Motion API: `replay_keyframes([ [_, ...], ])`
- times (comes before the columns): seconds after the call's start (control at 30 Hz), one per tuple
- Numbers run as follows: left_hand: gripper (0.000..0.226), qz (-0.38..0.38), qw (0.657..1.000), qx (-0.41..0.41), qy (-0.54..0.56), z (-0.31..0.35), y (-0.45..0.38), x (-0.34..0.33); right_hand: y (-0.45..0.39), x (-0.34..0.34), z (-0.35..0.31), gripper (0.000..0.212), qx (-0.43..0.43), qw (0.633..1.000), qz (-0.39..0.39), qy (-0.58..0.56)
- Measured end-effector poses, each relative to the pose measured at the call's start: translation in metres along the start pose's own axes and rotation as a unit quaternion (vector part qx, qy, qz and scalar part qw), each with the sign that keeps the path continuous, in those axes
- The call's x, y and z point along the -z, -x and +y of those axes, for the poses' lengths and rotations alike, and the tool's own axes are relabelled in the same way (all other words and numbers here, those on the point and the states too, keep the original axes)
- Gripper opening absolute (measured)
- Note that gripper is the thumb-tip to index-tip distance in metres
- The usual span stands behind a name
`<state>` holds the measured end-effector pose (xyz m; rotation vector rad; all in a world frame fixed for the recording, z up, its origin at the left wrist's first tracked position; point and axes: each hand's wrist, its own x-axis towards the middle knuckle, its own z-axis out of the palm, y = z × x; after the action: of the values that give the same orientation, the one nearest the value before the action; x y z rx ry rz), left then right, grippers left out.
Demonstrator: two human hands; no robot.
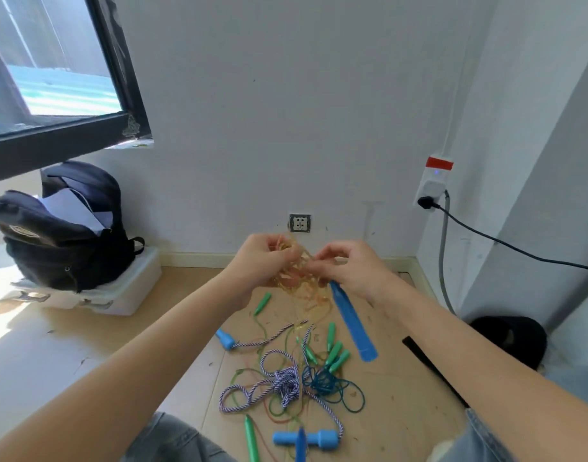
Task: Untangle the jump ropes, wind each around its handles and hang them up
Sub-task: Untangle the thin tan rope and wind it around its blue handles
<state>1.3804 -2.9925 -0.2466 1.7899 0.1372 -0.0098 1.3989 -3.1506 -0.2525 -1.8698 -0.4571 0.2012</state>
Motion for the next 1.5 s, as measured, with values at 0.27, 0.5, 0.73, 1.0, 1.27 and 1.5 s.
replay_keyframes([
  [0.27,0.012,0.079,0.981,0.112,0.137,-0.014,-0.046,0.016,-0.042,0.014,0.014,0.001,-0.064,0.993,0.045,-0.088],
  [0.5,0.025,-0.029,0.958,0.196,0.209,-0.029,-0.062,0.037,-0.05,-0.006,0.029,0.026,-0.077,0.996,-0.022,-0.05],
  [0.73,0.016,-0.074,0.977,0.121,0.158,-0.032,-0.073,0.037,-0.055,-0.004,0.034,0.024,-0.038,0.997,0.045,-0.057],
  [1.0,0.02,-0.131,0.984,0.091,0.081,-0.036,-0.074,0.015,-0.054,0.004,0.043,0.022,0.063,0.966,0.014,0.252],
  [1.27,0.002,-0.137,0.987,0.082,-0.034,-0.039,-0.064,0.009,-0.057,0.011,0.038,0.017,0.042,0.985,-0.066,0.156],
  [1.5,0.007,0.065,0.967,0.12,0.216,-0.032,-0.068,0.019,-0.055,0.012,0.029,0.019,0.09,0.975,0.173,0.105],
])
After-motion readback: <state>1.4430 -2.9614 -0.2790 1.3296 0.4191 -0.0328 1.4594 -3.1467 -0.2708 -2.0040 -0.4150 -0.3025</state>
